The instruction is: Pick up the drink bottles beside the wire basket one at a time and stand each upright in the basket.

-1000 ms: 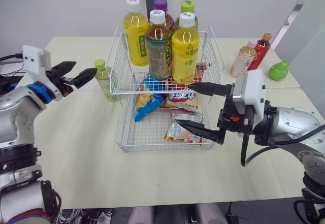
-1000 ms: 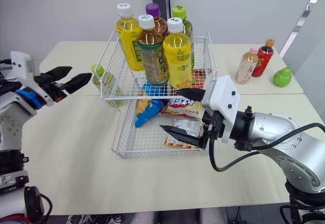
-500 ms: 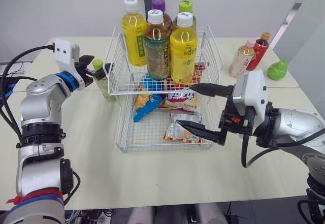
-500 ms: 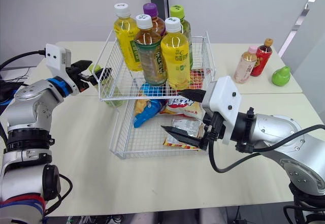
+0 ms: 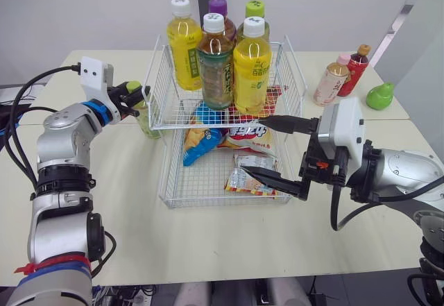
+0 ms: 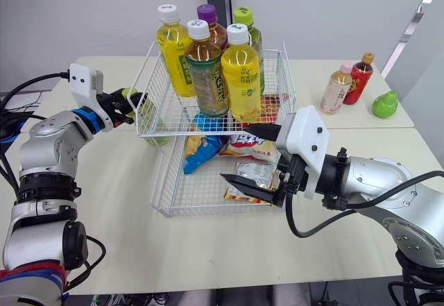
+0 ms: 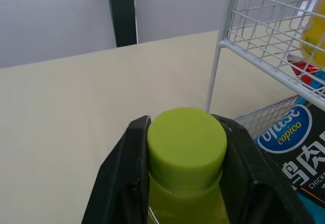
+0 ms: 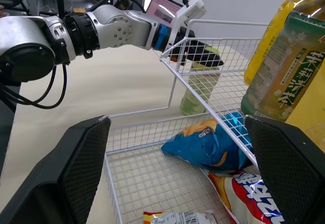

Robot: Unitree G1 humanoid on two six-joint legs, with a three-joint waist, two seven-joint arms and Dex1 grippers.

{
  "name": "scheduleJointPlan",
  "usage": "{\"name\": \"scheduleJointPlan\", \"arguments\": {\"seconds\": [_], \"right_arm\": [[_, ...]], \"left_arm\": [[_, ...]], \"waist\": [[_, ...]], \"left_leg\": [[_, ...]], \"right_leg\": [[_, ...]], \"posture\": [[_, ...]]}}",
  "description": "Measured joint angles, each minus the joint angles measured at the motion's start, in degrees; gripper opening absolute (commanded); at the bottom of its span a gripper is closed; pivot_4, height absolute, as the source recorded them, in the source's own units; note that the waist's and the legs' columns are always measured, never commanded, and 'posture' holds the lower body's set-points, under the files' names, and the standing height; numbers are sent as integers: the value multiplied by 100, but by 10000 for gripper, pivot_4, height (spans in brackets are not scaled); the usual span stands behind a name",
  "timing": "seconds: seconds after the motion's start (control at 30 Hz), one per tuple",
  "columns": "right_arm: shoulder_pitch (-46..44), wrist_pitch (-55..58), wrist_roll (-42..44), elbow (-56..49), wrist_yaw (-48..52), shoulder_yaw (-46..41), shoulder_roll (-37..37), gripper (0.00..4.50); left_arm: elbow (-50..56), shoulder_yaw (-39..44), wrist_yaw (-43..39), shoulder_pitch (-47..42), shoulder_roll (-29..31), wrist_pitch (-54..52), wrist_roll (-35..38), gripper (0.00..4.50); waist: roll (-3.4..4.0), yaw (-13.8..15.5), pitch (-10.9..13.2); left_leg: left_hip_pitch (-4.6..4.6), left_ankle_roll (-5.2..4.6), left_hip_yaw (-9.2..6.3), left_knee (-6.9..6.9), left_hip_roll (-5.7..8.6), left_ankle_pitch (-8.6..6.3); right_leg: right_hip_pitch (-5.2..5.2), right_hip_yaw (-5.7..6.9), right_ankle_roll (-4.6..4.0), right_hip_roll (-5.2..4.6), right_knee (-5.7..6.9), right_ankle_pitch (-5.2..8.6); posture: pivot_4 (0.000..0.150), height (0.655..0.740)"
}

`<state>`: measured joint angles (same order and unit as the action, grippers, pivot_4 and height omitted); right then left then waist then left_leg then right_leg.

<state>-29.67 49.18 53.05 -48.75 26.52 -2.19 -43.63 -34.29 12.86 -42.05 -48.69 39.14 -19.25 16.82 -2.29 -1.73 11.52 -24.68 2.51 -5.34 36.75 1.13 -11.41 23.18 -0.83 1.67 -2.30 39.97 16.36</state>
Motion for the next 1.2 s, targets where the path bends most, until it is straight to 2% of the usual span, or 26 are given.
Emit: {"name": "scheduleJointPlan", "arguments": {"seconds": [0.17, 0.43, 0.6, 0.73, 0.83, 1.0, 1.2], "right_arm": [[-2, -100, -40, 246, 203, -154, -142, 45000], [-4, -160, 44, 307, 276, -347, -145, 45000], [-18, -168, 119, 333, 337, -346, -139, 45000], [-66, -237, 151, 476, 471, -350, -140, 45000], [-209, -322, 227, 731, 685, -423, -144, 45000], [-381, -418, 236, 1098, 1090, -565, -257, 45000], [-430, -489, 279, 1329, 1482, -723, -391, 45000]], "left_arm": [[120, 19, -39, 99, 86, -29, 14, 13681], [818, 118, -132, 546, 546, -453, 114, 13680], [1465, 308, -497, 724, 1327, -1097, 361, 13680], [1647, 462, -907, 529, 1943, -1647, 682, 13680], [1562, 430, -1400, 12, 2464, -2141, 930, 13680], [1192, 132, -1989, -1450, 3074, -2662, 1038, 13680], [497, -1020, -2625, -3768, 2909, -3496, 837, 13679]], "waist": [[0, -4, 0], [0, -21, 0], [-1, -18, 1], [-1, -8, 2], [-9, 0, 6], [-9, -18, 7], [-12, -13, 10]], "left_leg": [[0, 0, -1, 0, -2, 0], [-2, 0, -2, -3, -13, 0], [-5, 0, -3, -3, -12, 0], [-5, 0, -1, -1, -11, 0], [-8, 0, -1, 3, -8, 0], [-6, -1, 5, -2, -5, -1], [-13, -1, -4, 5, 9, 0]], "right_leg": [[0, 1, 0, 1, 0, 0], [4, 0, -1, 9, -1, 1], [5, 3, -2, 9, -3, 1], [3, 4, -1, 10, -3, 1], [2, 7, 0, 10, -4, 1], [2, 3, 1, 11, -6, 2], [3, 12, 24, 18, -5, 16]], "posture": [[1500, 7400], [1500, 7400], [1500, 7400], [1500, 7400], [1500, 7400], [1500, 7400], [1500, 7400]]}}
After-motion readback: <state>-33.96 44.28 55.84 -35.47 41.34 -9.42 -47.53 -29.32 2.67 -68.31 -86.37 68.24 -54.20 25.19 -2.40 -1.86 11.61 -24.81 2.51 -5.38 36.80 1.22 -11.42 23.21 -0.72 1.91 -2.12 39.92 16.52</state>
